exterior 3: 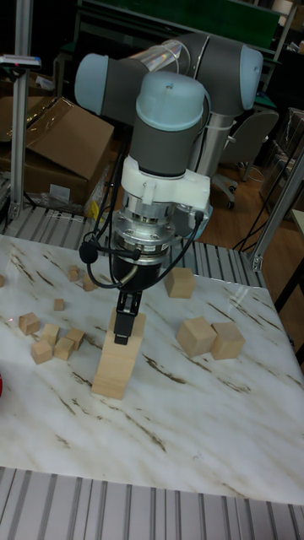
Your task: Stack the blocks in a vertical line of five
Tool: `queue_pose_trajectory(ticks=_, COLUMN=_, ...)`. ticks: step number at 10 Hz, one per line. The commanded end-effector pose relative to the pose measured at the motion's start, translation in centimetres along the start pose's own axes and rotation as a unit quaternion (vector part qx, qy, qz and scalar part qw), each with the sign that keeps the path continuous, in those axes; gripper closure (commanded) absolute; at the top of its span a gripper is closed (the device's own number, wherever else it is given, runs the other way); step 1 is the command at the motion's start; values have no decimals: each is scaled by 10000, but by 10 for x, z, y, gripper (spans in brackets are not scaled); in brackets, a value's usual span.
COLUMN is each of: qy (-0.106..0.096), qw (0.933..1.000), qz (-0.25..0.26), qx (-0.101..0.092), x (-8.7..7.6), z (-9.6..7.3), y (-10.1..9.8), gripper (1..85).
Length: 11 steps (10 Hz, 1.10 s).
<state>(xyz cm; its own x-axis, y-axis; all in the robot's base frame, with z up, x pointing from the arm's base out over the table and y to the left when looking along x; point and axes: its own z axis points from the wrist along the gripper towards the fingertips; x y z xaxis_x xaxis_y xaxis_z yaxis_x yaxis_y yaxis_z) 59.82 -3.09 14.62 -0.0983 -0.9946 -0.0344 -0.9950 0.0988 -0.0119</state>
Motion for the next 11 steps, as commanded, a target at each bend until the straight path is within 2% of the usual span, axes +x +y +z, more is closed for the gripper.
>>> queue_pose_trajectory(ticks=1, qy=-45, qw=9999, qz=-89, qx=22, x=-1, z=-1, y=-1, gripper=53)
queue_pose_trajectory(ticks=2, qy=-29, qw=9999, qz=-128, qx=16, x=0, z=-1, y=-1, gripper=13)
queue_pose_trajectory(ticks=4, qy=-26, qw=9999, qz=-158, qx=-14, x=0, z=0, y=-1, gripper=7)
queue_pose_trajectory(ticks=5, qy=-193, qw=9997, qz=-118, qx=-44, x=-7, z=3, y=-2, gripper=7)
queue_pose_trajectory(ticks=6, qy=-204, qw=9997, qz=-73, qx=-100, x=-7, z=4, y=-1, gripper=7)
queue_pose_trajectory(ticks=9, qy=-179, qw=9998, qz=-58, qx=-121, x=-6, z=4, y=0, gripper=7)
queue_pose_trajectory(ticks=11, qy=-100, qw=9995, qz=147, qx=-263, x=-10, z=-1, y=8, gripper=7)
